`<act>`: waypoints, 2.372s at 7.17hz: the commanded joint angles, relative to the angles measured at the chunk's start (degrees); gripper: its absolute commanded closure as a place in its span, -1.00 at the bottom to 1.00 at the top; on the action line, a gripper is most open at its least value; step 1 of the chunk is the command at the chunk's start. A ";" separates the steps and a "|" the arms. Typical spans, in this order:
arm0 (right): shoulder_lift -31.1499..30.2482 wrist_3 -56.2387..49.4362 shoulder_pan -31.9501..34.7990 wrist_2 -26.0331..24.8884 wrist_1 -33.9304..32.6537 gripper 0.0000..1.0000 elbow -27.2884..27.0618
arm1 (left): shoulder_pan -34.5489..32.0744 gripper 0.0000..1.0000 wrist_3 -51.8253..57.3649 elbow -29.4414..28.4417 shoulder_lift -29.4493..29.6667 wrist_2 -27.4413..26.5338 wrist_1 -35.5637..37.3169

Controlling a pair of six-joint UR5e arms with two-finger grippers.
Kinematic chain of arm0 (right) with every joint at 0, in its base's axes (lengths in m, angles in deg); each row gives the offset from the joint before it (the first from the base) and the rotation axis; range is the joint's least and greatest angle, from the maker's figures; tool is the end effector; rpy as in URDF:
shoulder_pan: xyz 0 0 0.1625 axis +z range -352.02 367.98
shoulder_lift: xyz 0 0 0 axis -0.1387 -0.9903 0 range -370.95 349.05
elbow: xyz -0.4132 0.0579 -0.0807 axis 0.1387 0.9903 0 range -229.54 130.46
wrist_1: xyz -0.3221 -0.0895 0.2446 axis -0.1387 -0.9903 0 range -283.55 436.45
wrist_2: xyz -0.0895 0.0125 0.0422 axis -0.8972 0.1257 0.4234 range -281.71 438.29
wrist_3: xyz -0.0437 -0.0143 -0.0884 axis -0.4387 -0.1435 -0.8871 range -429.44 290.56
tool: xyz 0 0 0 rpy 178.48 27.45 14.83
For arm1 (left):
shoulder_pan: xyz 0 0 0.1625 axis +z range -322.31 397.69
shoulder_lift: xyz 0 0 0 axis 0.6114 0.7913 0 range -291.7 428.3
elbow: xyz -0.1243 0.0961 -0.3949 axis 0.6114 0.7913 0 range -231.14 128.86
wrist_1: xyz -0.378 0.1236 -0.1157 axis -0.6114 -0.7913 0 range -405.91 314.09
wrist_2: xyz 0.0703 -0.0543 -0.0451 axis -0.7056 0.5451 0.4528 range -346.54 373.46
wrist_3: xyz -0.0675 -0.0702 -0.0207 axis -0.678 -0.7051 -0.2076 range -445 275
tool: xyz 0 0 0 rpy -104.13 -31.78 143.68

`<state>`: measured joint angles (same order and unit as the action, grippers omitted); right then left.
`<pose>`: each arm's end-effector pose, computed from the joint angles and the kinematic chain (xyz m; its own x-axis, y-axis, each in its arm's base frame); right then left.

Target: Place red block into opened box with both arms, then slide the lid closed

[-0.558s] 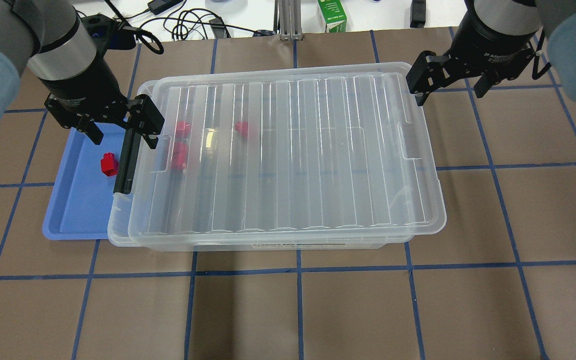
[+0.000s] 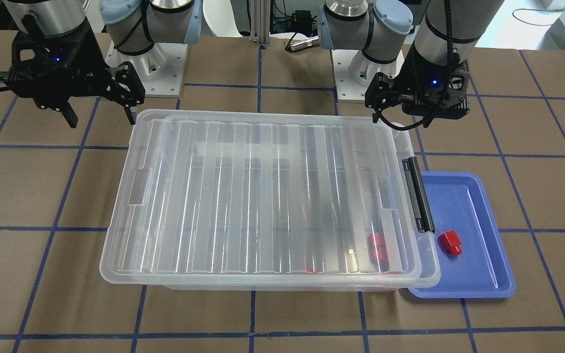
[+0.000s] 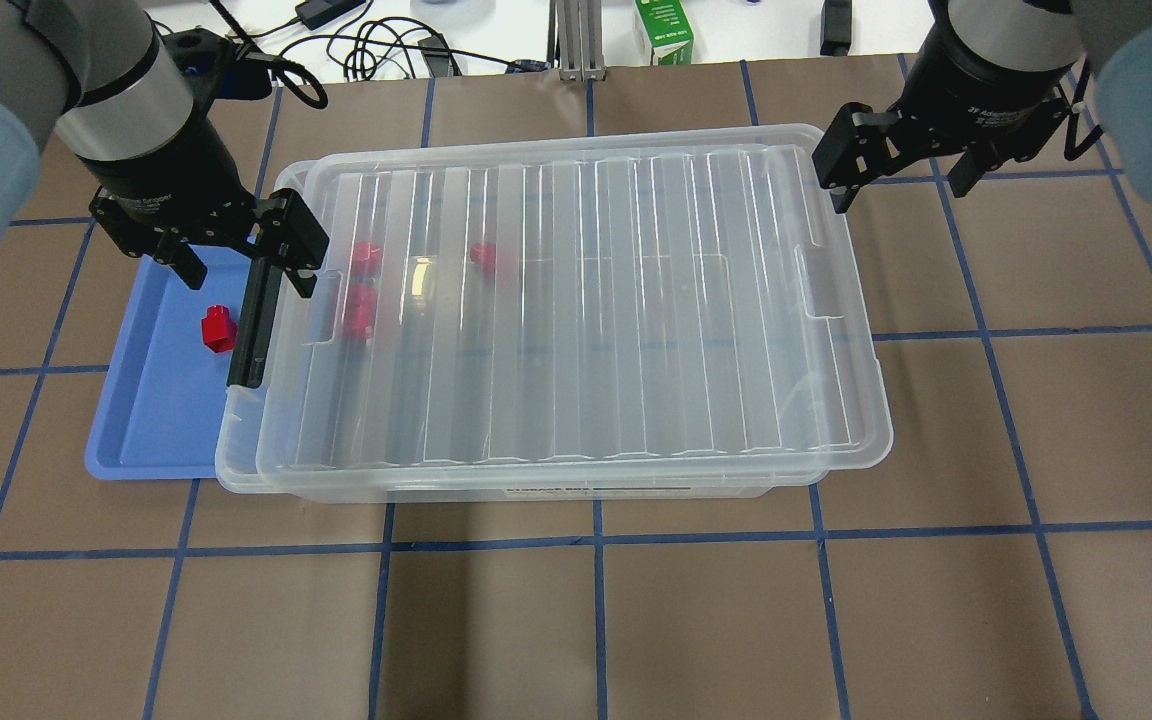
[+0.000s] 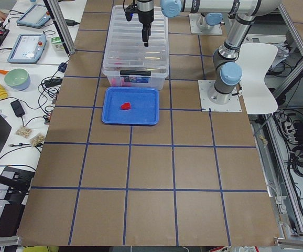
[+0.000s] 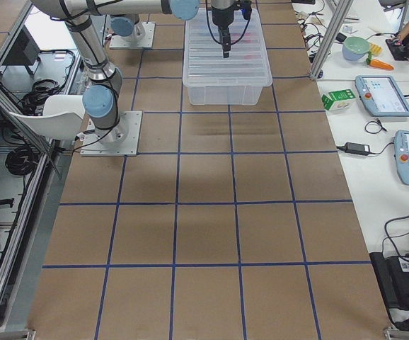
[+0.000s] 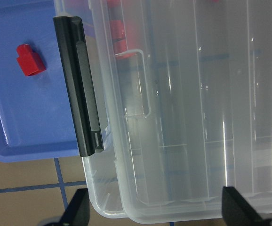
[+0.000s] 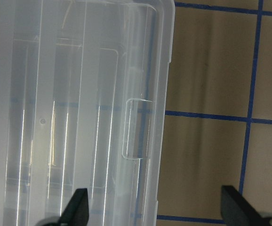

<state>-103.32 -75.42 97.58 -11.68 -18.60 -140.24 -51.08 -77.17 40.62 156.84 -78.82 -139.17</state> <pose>0.1300 -0.4860 0.5112 -0.9952 -0.0967 0.0117 -0.0975 0.9884 -0.1165 -0.1190 -0.4772 0.4799 -0.9926 0.1171 -0.0310 0.1148 0.9911 0.0667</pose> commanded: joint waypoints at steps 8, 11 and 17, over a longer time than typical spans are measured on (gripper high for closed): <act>2.97 -0.61 -7.25 1.71 -14.75 -1.00 -14.21 | 0.00 -1.00 0.35 0.18 -0.39 -0.18 -0.09; 6.94 -0.78 -6.11 1.81 -18.94 -1.00 -15.12 | 0.00 -1.00 0.44 0.18 -0.56 -0.18 -0.09; 9.40 -3.32 -6.80 1.20 -22.19 -1.00 -14.77 | 0.00 -1.00 0.44 0.09 -0.30 0.09 0.00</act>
<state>-94.37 -77.77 91.27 -10.02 -39.99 -155.24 -51.08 -76.69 40.73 156.47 -78.79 -139.21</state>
